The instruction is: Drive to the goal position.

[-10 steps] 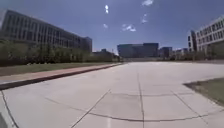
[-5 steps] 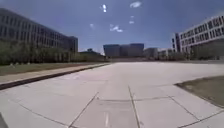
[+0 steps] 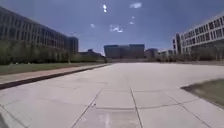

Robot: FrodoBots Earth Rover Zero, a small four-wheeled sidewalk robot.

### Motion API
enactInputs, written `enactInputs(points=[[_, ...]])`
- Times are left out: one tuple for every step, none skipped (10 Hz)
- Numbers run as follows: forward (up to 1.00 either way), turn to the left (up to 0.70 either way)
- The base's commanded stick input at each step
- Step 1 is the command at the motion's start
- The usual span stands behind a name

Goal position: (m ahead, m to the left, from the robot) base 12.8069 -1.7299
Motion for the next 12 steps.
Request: enactInputs(points=[[0.50,0.00],[0.50,0.00],[0.50,0.00],[0.50,0.00],[0.50,0.00],[0.50,0.00],[0.50,0.00],[0.50,0.00],[0.50,0.00],[0.50,0.00],[0.50,0.00],[0.50,0.00]])
